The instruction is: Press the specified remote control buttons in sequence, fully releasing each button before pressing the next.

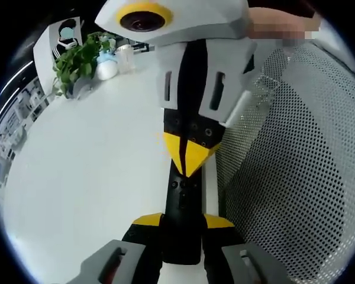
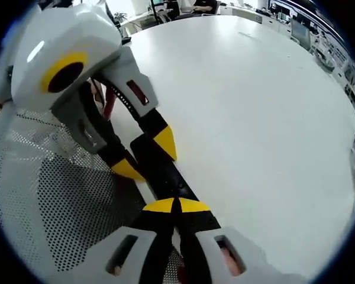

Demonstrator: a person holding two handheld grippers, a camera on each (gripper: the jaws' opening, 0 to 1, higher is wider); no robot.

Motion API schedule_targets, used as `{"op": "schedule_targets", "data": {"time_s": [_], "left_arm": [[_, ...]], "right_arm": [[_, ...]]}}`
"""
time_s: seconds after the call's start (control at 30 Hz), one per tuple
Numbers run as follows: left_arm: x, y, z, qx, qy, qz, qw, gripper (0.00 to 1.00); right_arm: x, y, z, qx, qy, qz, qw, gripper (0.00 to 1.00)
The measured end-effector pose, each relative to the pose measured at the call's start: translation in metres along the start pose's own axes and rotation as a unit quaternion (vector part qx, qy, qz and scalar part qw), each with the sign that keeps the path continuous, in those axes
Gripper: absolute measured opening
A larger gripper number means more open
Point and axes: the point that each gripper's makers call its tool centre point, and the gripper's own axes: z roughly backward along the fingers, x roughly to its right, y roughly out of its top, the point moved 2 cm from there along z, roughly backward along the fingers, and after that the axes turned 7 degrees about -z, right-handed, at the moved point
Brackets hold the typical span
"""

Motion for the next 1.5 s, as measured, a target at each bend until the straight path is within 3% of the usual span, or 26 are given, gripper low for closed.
{"op": "schedule_targets", "data": {"time_s": [0.1,1.5], "left_arm": [[0.0000,-0.0002,-0.0001,0.000,0.000,0.000,1.0000,0.25],[-0.0007,-0.0004,-0.0005,0.005,-0.001,0.000,1.0000,0.25]], "right_arm": [[-0.0015,0.0000,-0.0003,0.003,-0.003,0.037,0.9993,0.00],[0.0016,0.0003,0.0003,0.003,0.003,0.003,1.0000,0.00]]}}
